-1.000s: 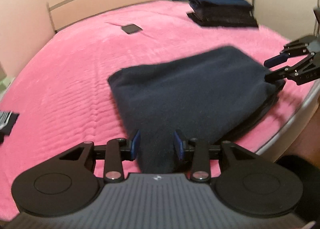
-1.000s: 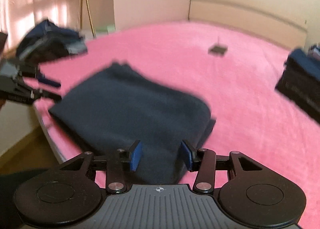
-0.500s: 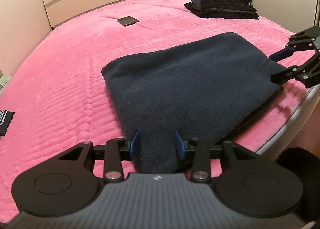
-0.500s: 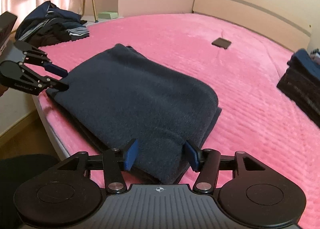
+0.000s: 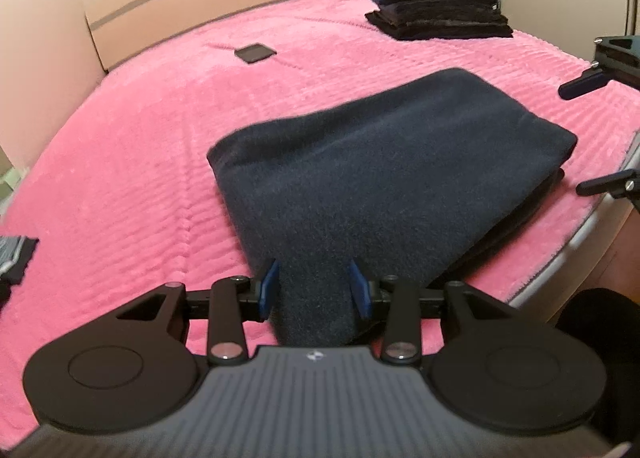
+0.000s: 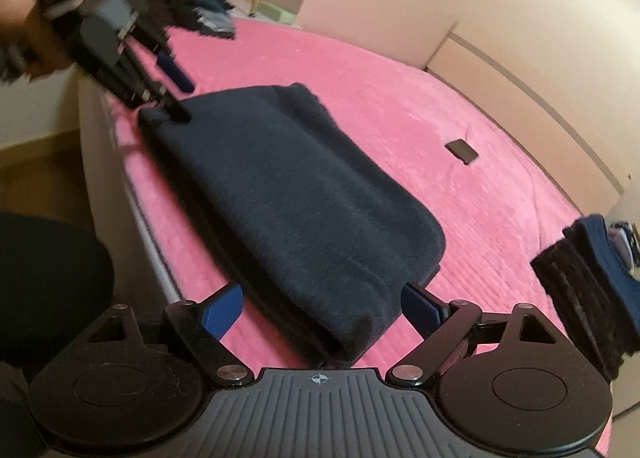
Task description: Fold clothes
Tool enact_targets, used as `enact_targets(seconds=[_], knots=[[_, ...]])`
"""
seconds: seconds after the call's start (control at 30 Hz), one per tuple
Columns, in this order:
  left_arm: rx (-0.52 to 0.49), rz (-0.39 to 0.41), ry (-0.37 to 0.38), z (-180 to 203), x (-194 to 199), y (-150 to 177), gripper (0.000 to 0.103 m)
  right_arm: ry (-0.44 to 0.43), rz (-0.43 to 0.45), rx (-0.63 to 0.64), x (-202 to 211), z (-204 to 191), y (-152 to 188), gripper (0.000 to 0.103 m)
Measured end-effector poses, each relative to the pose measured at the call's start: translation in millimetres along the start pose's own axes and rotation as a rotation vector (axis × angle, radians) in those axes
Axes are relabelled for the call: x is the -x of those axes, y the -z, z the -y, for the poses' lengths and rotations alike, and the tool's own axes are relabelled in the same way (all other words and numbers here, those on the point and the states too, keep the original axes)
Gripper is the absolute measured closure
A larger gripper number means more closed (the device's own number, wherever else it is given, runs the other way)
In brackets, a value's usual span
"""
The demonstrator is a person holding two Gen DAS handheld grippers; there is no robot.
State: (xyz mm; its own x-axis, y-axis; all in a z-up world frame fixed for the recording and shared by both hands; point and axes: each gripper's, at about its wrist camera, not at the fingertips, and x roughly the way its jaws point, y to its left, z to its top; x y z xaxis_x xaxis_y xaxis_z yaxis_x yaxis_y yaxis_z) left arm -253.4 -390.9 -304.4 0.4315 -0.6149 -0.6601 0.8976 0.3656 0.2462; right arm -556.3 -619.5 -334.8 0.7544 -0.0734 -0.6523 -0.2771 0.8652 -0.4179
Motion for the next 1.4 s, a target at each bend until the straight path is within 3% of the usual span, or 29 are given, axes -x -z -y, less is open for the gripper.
enact_targets(seconds=[0.17, 0.3, 0.4, 0.53, 0.7, 0.73, 0.77, 0.87, 1.17, 1.2, 1.23, 1.3, 1.4], knots=[[-0.137, 0.09, -0.025, 8.6, 28.5, 8.5, 0.062, 0.01, -0.024, 0.174, -5.3, -16.7, 3.2, 0.014], [-0.364, 0.123, -0.053, 37.4, 34.7, 21.2, 0.052, 0.001, -0.061, 0.3, -20.9, -29.9, 3.6, 0.015], [-0.476, 0.118, -0.065, 57.3, 27.1, 28.6, 0.047, -0.008, -0.069, 0.345, -33.9, -33.6, 1.8, 0.015], [-0.531, 0.123, -0.056, 73.1, 13.8, 29.4, 0.041, -0.023, -0.08, 0.339, -51.8, -29.7, -0.6, 0.027], [-0.563, 0.122, -0.064, 81.3, -3.0, 31.7, 0.038, -0.025, -0.108, 0.41, -73.3, -29.1, 4.8, 0.03], [-0.574, 0.12, -0.071, 83.1, -5.7, 32.6, 0.037, -0.025, -0.108, 0.412, -74.5, -26.4, 3.2, 0.038], [-0.59, 0.117, -0.08, 85.2, -8.1, 33.2, 0.036, -0.028, -0.11, 0.404, -75.1, -22.7, 0.9, 0.055], [-0.657, 0.111, -0.112, 93.0, -15.3, 34.5, 0.036, -0.04, -0.118, 0.336, -74.1, -7.7, -8.9, 0.063], [-0.891, 0.079, -0.255, 118.7, -48.1, 42.7, 0.034, -0.056, -0.08, 0.173, -61.8, 26.7, -23.6, 0.064], [-0.899, 0.076, -0.276, 118.7, -51.1, 42.0, 0.035, -0.057, -0.081, 0.171, -60.7, 25.1, -21.1, 0.064], [-0.896, 0.066, -0.292, 117.2, -53.4, 40.1, 0.045, -0.058, -0.082, 0.169, -59.7, 23.5, -18.7, 0.064], [-0.847, 0.038, -0.265, 109.1, -54.2, 32.4, 0.062, -0.06, -0.079, 0.164, -48.0, 8.9, -16.2, 0.064], [-0.792, 0.029, -0.218, 98.6, -50.2, 22.3, 0.072, -0.049, -0.062, 0.169, -45.6, 1.2, -7.6, 0.061]])
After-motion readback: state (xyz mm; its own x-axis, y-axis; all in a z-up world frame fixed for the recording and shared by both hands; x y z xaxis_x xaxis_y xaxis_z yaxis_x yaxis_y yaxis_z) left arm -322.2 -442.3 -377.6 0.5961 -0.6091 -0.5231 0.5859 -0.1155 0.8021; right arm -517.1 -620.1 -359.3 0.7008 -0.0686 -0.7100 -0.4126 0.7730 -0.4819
